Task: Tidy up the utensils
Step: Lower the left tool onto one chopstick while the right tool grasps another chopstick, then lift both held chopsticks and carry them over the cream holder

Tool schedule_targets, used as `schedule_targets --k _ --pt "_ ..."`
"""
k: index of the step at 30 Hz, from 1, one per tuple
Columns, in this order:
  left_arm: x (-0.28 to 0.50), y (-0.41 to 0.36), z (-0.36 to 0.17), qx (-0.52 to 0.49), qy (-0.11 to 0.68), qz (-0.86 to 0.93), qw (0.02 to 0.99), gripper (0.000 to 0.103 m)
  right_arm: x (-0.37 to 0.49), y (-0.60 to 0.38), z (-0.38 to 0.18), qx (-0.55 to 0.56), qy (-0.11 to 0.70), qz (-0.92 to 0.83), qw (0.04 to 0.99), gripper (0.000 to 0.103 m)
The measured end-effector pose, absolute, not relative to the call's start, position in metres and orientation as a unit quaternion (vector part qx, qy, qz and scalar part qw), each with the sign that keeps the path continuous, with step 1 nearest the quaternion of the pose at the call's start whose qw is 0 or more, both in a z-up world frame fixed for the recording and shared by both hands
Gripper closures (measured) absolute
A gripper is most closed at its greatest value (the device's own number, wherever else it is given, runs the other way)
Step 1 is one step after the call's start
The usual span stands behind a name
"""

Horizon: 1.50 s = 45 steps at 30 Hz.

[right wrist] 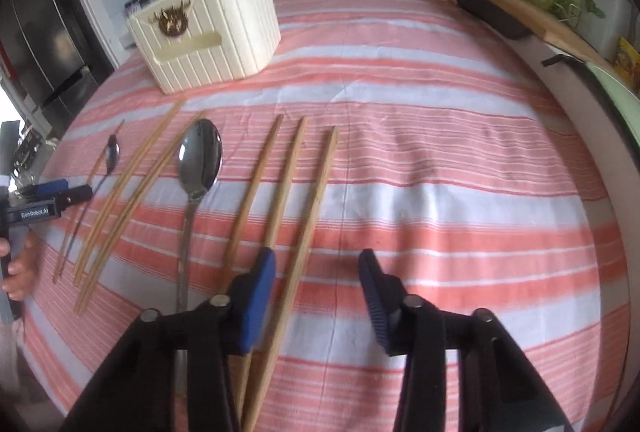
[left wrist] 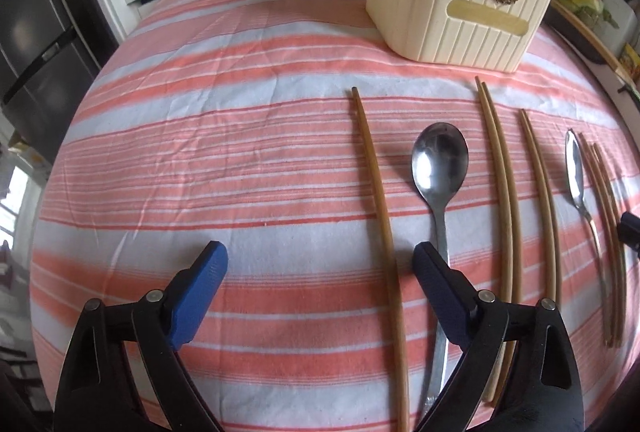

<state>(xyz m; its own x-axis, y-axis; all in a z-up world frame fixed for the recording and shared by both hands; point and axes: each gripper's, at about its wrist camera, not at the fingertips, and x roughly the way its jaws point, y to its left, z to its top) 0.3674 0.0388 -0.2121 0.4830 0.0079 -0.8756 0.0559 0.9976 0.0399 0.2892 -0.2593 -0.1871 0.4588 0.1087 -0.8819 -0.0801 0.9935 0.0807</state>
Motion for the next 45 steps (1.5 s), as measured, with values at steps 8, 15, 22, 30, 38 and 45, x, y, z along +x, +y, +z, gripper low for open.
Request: schedule_targets --k 8,15,22,30,38,45 --pt "0.373 0.067 -0.211 0.045 0.523 0.003 0.851 0.008 0.291 -0.255 -0.184 -0.075 0.552 0.059 0.828 0.077" --pt "0.403 0.065 -0.212 0.044 0.572 -0.045 0.818 0.018 0.308 -0.264 -0.183 -0.038 0.598 0.09 0.796 0.073" --pt "0.448 0.054 -0.208 0.044 0.598 -0.053 0.799 0.04 0.354 -0.264 -0.185 -0.021 0.619 0.091 0.78 0.074" --pt "0.476 0.053 -0.203 0.028 0.581 -0.05 0.812 0.099 0.401 -0.254 -0.188 -0.031 0.604 0.059 0.794 0.096" --pt "0.434 0.088 -0.132 -0.044 0.49 -0.049 0.869 0.099 0.388 -0.26 -0.118 0.014 0.509 0.08 0.857 0.096" --pt "0.361 0.092 -0.06 -0.065 0.405 -0.082 0.908 0.099 0.332 -0.255 -0.039 0.002 0.412 0.107 0.905 0.096"
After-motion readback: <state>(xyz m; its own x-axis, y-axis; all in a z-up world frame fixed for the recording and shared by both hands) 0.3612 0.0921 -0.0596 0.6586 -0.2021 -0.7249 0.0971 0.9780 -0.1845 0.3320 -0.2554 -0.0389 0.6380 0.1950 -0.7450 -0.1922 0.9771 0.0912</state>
